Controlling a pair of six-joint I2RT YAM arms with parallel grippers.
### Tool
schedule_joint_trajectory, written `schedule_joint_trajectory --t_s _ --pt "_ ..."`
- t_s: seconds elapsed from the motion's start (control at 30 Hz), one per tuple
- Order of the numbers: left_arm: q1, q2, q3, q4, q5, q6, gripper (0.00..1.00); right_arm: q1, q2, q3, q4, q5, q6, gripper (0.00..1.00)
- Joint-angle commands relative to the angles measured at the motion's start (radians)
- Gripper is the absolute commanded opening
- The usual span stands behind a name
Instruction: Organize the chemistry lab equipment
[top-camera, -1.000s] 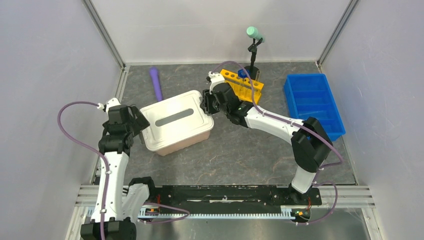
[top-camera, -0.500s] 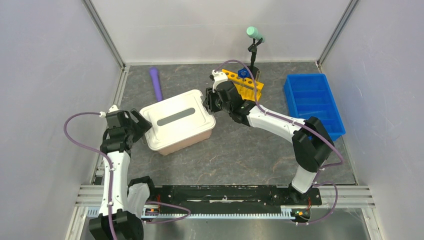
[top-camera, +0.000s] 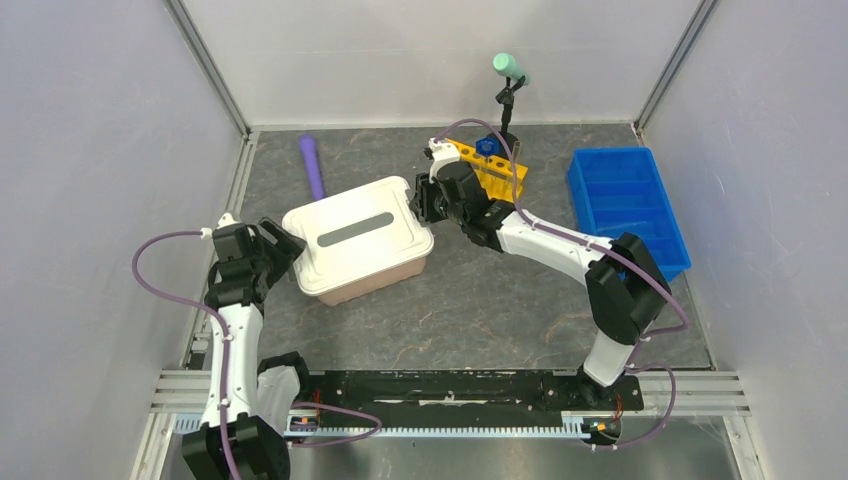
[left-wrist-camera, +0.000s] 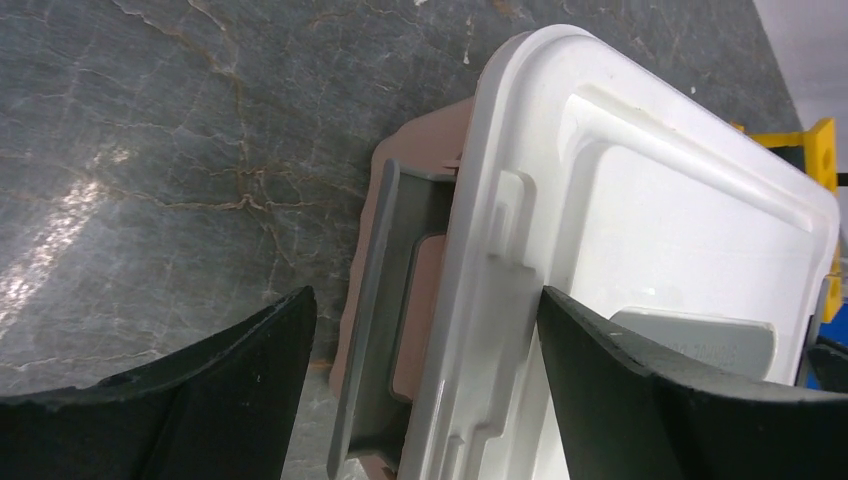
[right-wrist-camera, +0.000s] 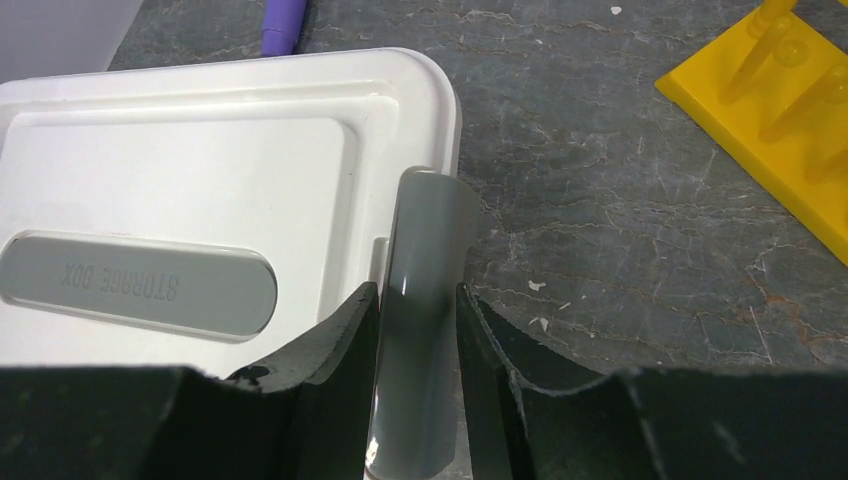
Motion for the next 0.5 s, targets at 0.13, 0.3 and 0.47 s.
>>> schedule_joint_trajectory --t_s 0.13,0.3,0.47 --pt "0.003 -0.008 -0.037 0.083 0.133 -0.108 0.86 -0.001 -0.016 -0.067 -0.047 -0.016 0.001 0.4" --pt "0.005 -0.024 -0.04 0.105 0.16 -0.146 0.75 -0.002 -0.023 -0.077 -0.041 -0.025 0.005 0.39" --pt "0.005 -0.018 -0.01 0.103 0.154 -0.085 0.64 -0.001 -0.035 -0.099 -0.011 -0.041 0.008 0.39"
